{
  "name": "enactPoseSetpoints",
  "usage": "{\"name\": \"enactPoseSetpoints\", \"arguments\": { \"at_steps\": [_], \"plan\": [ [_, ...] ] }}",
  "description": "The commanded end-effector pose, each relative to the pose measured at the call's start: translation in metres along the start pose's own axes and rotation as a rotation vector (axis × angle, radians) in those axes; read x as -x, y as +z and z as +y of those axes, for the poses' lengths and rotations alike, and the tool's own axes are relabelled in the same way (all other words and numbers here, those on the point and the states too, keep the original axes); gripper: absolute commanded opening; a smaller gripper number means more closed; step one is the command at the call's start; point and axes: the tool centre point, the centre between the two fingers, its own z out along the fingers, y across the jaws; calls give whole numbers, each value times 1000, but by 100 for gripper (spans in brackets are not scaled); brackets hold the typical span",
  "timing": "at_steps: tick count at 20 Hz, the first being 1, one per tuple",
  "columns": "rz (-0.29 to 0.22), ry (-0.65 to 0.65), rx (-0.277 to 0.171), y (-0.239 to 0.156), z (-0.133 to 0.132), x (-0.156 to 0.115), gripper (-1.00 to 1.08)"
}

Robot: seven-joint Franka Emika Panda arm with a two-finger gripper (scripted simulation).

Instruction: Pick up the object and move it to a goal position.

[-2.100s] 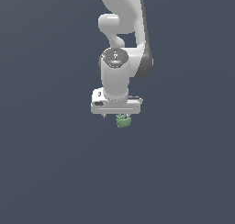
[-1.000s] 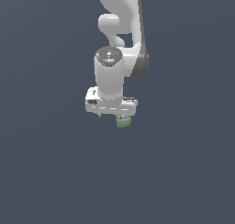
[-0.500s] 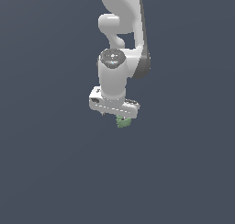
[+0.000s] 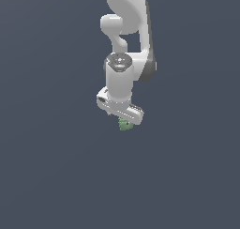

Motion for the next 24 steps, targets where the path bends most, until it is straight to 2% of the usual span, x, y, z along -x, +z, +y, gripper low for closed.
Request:
{"name": "enactPoseSetpoints", "arguments": {
  "at_steps": [1, 24],
  "plan": [
    [0, 65, -2, 3, -2, 4, 100],
    [-3, 651, -12, 30, -14, 38, 100]
  ]
}}
